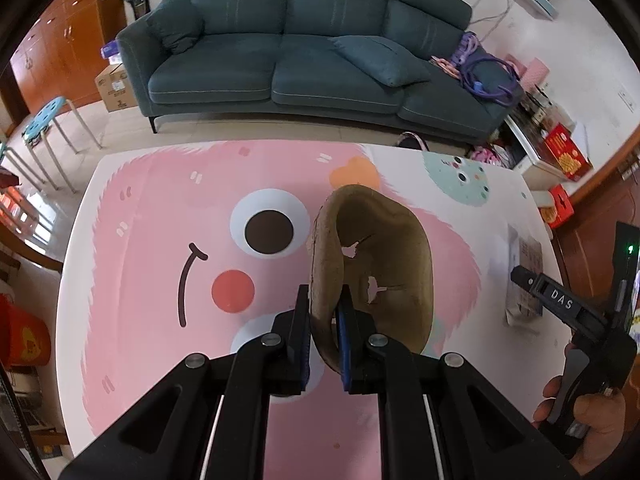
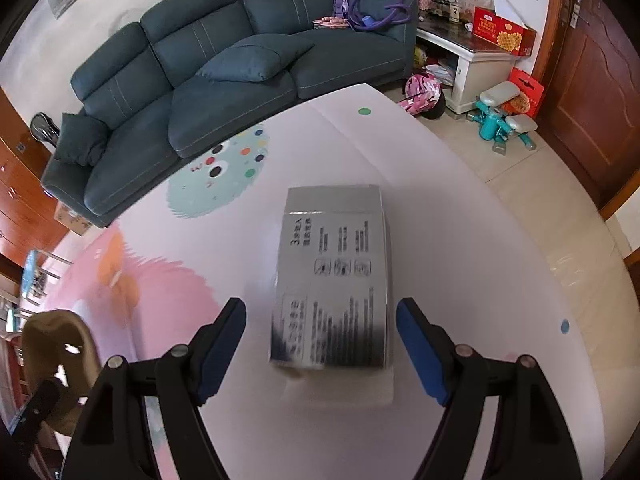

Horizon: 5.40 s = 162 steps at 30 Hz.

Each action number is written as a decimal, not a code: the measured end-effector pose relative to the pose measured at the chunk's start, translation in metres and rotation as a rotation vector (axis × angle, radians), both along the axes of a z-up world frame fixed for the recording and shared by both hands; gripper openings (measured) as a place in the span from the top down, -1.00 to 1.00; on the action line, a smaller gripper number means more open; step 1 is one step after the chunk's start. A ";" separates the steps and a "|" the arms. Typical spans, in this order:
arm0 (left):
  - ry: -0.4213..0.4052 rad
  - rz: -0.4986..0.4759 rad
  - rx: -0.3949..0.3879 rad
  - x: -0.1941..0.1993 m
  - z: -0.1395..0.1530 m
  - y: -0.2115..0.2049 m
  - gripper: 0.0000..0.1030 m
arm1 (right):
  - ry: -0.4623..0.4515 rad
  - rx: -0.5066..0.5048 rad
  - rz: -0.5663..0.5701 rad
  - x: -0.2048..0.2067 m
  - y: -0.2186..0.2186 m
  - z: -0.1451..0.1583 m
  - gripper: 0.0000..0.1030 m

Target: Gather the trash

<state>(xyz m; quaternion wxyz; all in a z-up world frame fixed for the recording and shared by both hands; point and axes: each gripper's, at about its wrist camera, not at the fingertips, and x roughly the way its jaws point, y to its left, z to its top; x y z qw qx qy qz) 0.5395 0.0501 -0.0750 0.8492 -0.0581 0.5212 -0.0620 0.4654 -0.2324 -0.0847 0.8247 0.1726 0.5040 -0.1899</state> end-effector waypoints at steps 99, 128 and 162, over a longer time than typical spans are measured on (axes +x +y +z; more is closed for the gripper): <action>0.224 -0.143 0.097 -0.548 -0.293 -0.038 -0.58 | 0.260 0.364 0.351 -0.524 0.080 -0.302 -0.36; 0.103 -0.060 0.131 -0.583 -0.142 -0.038 -0.59 | 0.073 0.251 0.381 -0.551 0.080 -0.137 -0.37; -0.120 0.044 0.158 -0.620 0.080 -0.050 -0.59 | -0.157 0.121 0.510 -0.569 0.083 0.104 -0.37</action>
